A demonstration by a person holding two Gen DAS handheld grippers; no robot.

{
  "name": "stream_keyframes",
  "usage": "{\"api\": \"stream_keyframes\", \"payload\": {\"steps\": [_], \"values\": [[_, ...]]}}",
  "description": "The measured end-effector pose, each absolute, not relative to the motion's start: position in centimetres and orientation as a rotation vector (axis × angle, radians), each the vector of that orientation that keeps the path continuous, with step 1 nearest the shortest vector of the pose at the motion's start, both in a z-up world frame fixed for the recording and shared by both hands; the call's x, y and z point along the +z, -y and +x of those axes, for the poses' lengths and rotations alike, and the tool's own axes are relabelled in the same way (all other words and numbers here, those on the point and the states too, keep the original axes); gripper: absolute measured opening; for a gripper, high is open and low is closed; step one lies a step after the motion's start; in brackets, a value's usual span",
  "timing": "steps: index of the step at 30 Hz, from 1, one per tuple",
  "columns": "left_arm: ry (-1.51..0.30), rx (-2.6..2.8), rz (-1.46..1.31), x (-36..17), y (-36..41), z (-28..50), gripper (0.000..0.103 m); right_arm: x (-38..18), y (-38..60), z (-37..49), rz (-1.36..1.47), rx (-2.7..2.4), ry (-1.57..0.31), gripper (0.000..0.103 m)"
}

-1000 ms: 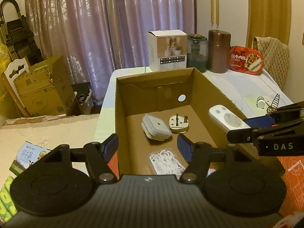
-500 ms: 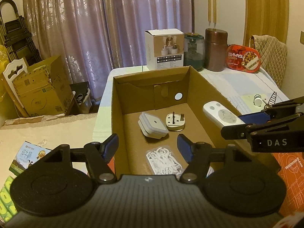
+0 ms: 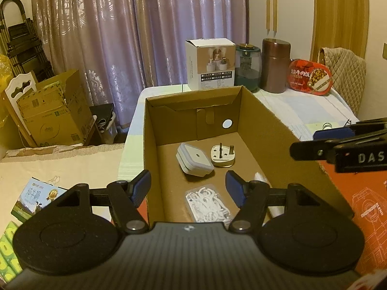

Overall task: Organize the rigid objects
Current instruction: 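Open the left gripper to drop the floss box while the right drops the remote, then move both grippers back over the remaining items on the mat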

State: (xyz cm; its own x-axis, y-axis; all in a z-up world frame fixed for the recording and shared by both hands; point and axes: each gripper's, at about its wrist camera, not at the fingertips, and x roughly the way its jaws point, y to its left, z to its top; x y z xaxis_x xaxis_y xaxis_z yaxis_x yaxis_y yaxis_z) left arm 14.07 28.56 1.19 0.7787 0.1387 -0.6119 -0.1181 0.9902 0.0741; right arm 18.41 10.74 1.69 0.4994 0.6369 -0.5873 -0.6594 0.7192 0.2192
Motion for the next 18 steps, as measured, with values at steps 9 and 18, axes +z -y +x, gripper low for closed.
{"api": "stream_keyframes", "payload": {"steps": [9, 18], "values": [[-0.637, 0.116, -0.012, 3.2, -26.2, 11.8, 0.064, 3.6, -6.9, 16.4, -0.004, 0.749, -0.672, 0.058], [-0.622, 0.077, -0.032, 4.9, -22.1, 9.2, 0.064, 4.8, -2.0, 13.1, 0.007, 0.708, -0.657, 0.060]]}}
